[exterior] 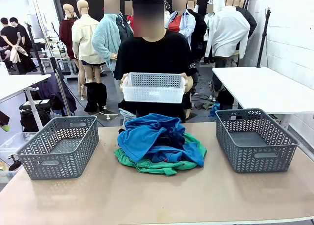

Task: Sort the tops and bottoms.
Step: Lift clothes from the center of the table with your left hand.

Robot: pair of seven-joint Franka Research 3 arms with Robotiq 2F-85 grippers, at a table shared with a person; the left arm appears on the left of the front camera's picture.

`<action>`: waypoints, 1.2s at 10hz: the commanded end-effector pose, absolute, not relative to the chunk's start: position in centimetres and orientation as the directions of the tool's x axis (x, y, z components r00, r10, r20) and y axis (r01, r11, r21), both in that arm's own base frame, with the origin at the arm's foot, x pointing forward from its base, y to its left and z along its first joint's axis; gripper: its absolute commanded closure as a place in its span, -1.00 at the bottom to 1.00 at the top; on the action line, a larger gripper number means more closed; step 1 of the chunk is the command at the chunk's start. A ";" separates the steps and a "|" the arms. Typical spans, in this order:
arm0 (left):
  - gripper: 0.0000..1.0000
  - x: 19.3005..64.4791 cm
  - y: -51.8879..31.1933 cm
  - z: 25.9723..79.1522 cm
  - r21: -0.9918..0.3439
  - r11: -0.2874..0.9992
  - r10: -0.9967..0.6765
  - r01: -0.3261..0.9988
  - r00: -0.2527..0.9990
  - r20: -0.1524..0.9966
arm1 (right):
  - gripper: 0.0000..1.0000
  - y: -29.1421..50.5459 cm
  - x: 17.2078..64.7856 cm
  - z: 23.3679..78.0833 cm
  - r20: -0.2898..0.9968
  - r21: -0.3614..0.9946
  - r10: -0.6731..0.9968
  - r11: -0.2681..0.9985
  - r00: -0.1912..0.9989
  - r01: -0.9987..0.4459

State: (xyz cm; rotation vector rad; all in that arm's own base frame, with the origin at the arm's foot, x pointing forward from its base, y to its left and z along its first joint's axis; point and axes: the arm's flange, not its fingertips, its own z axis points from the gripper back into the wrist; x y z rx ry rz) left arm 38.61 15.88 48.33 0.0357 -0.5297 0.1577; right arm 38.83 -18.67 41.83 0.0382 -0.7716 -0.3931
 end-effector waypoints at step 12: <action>-1.00 38.3 15.9 48.3 0.001 0.987 0.135 -0.158 0.847 0.513 | -1.00 -18.7 38.7 42.1 0.674 0.167 -0.350 0.930 0.651 0.327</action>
